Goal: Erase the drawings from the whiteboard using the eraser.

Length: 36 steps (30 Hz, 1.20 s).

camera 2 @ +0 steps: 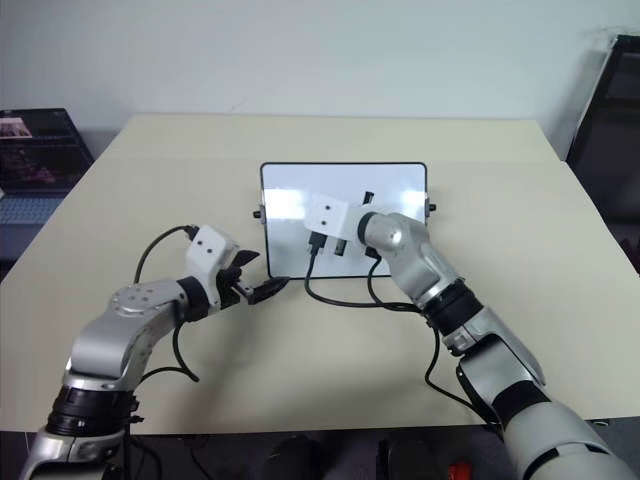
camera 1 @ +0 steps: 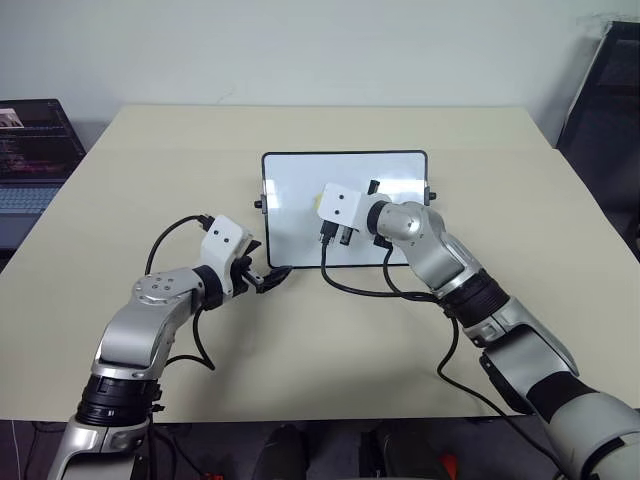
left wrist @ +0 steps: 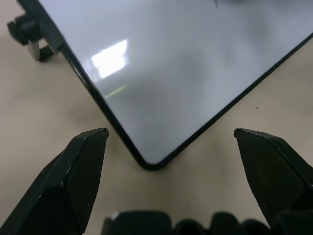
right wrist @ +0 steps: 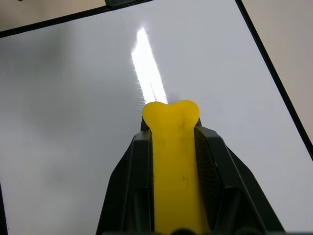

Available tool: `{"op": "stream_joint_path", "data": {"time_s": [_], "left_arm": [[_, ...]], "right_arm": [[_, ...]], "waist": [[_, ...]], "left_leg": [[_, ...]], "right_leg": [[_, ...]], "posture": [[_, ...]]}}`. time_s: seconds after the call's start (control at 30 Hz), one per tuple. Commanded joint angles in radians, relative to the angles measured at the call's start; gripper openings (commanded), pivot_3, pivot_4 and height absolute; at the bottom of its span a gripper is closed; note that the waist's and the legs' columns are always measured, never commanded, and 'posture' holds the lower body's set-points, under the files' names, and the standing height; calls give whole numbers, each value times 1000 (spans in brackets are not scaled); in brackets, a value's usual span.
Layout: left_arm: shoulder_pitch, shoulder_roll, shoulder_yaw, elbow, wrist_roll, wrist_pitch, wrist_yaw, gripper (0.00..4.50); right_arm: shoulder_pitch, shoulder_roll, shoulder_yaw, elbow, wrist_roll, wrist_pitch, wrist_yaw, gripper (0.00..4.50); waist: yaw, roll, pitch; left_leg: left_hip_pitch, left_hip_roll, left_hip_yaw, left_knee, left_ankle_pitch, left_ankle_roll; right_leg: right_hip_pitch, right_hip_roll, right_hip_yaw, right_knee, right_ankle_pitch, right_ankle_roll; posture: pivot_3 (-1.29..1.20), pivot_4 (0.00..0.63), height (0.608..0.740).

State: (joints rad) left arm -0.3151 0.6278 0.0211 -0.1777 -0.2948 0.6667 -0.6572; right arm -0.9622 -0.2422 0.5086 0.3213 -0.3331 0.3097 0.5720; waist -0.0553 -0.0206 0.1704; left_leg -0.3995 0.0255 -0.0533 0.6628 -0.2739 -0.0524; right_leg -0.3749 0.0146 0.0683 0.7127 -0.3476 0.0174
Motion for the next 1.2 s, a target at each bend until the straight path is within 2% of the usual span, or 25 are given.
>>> {"op": "stream_joint_path", "data": {"time_s": [0.03, 0.17, 0.3, 0.37, 0.47, 0.6, 0.7, 0.87, 1.03, 1.2], "left_arm": [[-1, 10, 4, -19, 6, -22, -7, 4500], [-9, 5, 2, -15, 12, -24, -10, 4500], [-12, -1, 7, -6, 13, -37, -10, 4500], [-13, -4, 8, -1, 13, -48, -10, 4500], [-14, -11, 9, 7, 12, -66, -11, 4500], [-15, -13, 8, 9, 14, -77, -9, 4500], [-24, -17, 10, 7, 10, -80, -7, 4500], [-42, -40, 17, -10, -5, -83, 3, 4500], [-54, -66, 25, -8, -9, -95, 14, 4500], [-71, -88, 26, 10, -19, -94, 11, 4500]], "right_arm": [[15, 4, -3, -54, 3, -1, 51, 833], [52, -5, 11, -93, 7, 21, 127, 832], [59, 3, -23, -98, 13, 31, 119, 832], [56, 19, -80, -103, 54, 51, 101, 832], [86, 60, -193, -202, 205, 160, 160, 832], [139, 54, -267, -356, 316, 299, 192, 832], [219, 22, -321, -512, 382, 413, 189, 832], [351, -63, -355, -691, 436, 501, 173, 830], [477, -146, -386, -810, 435, 498, 119, 830], [576, -185, -366, -844, 396, 410, 53, 830]], "waist": [[0, 0, 0], [0, 0, 0], [0, 0, 0], [0, 0, 0], [1, 0, 0], [2, 0, 0], [7, 0, 0], [11, 0, 0], [13, 0, 0], [11, 0, 0]], "left_leg": [[0, 0, 0, 0, 0, 0], [0, 0, 0, 0, 0, 0], [0, 0, 0, 0, 0, 0], [0, 0, 0, 0, 0, 0], [0, 0, 0, 0, 0, 0], [0, 0, -1, 0, 0, 0], [0, 0, -1, 0, 0, 0], [0, 0, -1, 0, 0, 0], [0, -1, -1, 0, 0, 0], [0, 0, 0, 0, 0, 0]], "right_leg": [[0, 0, 0, 0, 0, 0], [0, 0, 0, 0, 0, 0], [0, 0, 0, 0, 0, 0], [0, 0, 0, 0, 0, 0], [0, 0, 0, 0, 0, 0], [0, 0, -1, 0, 0, 0], [1, 0, -1, 0, 0, 0], [1, 0, -1, 0, 0, 0], [1, 0, -1, -1, 0, 0], [1, 0, 0, 0, 0, 0]], "posture": [[0, 150, 740], [0, 150, 740], [0, 150, 740], [0, 150, 740], [0, 150, 740], [0, 150, 740], [0, 150, 740], [0, 150, 740], [0, 150, 740], [0, 150, 740]]}}
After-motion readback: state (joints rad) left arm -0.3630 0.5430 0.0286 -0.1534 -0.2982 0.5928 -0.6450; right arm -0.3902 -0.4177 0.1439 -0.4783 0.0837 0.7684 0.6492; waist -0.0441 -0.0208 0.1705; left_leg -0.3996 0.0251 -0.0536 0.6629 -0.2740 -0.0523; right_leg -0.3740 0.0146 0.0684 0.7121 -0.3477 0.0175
